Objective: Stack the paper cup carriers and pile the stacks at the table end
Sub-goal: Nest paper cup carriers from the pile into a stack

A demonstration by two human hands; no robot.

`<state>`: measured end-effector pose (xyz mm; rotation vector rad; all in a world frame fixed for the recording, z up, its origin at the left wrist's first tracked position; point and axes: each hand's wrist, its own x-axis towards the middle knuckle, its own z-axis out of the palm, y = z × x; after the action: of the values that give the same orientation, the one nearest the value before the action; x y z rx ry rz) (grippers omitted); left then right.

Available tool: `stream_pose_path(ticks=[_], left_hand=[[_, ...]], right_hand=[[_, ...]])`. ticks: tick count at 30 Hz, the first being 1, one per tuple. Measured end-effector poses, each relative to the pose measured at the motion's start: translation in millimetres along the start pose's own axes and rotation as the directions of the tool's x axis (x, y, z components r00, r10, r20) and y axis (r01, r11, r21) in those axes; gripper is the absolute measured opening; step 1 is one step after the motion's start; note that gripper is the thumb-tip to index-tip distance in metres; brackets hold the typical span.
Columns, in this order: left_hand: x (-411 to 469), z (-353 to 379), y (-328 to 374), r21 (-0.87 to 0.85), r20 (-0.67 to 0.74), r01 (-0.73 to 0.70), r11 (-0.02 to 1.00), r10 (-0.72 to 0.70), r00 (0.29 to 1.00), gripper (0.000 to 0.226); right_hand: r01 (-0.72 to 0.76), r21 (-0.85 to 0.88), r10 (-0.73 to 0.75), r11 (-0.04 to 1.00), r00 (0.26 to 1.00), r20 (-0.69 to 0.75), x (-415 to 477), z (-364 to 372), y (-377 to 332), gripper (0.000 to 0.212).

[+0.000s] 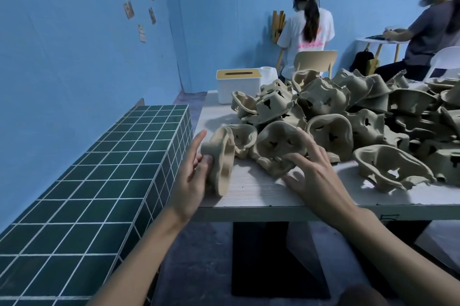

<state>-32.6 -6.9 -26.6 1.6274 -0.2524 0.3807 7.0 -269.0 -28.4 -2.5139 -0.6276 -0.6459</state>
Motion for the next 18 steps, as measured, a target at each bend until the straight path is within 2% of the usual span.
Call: stream_pose_path(ticks=[5, 8, 12, 16, 18], left_hand=[[1, 0, 13, -0.309, 0.041, 0.189, 0.932, -0.185, 0.982, 0.039], [0, -4, 12, -0.358, 0.078, 0.272, 0.893, -0.262, 0.962, 0.042], [-8, 5, 10, -0.302, 0.077, 0.232, 0.925, -0.219, 0.973, 0.018], [-16, 14, 7, -0.066, 0.006, 0.053, 0.996, -0.053, 0.999, 0.028], [-19, 18, 4, 0.006, 0.020, 0.022, 1.000, -0.022, 1.000, 0.033]], right_hand=[[-0.040, 0.132, 0.051, 0.990, 0.995, -0.084, -9, -11, -2, 0.022], [-0.087, 0.219, 0.134, 0.972, 0.969, -0.209, -16, -18, -4, 0.020], [-0.104, 0.387, 0.222, 0.916, 0.935, -0.276, -24, -24, -15, 0.018], [-0.111, 0.510, 0.253, 0.853, 0.942, -0.219, -27, -26, -25, 0.016], [-0.118, 0.558, 0.262, 0.821, 0.947, -0.186, -28, -25, -29, 0.014]])
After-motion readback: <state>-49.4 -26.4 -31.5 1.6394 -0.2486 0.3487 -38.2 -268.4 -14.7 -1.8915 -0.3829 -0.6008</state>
